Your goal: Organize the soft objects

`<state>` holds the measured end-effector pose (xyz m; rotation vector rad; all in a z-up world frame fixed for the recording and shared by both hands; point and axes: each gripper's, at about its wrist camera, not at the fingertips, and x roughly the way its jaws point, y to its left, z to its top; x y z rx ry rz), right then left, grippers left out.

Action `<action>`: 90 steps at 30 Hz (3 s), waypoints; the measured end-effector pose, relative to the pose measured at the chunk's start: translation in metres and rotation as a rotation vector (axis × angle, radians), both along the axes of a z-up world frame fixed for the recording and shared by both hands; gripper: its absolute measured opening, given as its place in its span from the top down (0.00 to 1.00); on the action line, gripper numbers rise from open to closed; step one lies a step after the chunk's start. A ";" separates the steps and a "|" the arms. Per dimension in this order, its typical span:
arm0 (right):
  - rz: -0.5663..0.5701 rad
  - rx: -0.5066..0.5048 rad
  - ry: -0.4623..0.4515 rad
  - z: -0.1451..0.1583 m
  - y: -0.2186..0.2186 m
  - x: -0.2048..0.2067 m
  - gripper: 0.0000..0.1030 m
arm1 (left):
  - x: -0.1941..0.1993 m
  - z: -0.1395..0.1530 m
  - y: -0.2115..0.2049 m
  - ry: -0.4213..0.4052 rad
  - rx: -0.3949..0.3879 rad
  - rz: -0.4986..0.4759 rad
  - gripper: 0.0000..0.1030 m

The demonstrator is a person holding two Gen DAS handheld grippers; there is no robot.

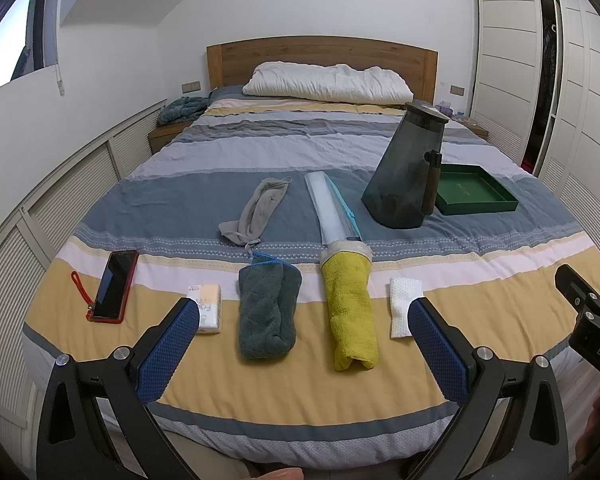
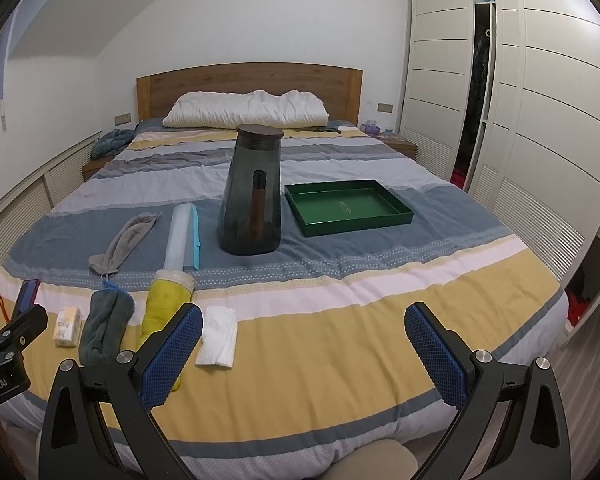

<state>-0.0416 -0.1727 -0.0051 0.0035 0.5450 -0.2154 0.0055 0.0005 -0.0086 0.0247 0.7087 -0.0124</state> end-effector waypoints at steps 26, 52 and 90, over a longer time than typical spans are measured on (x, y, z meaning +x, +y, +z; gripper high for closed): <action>0.010 -0.003 0.008 -0.001 0.002 0.004 0.00 | 0.000 -0.001 0.001 0.010 -0.003 0.000 0.01; 0.268 -0.047 0.132 -0.023 0.080 0.144 0.00 | 0.096 -0.034 0.070 0.142 0.007 0.123 0.01; 0.352 0.014 0.595 -0.196 0.138 0.535 0.00 | 0.425 -0.198 0.092 0.630 0.200 -0.084 0.01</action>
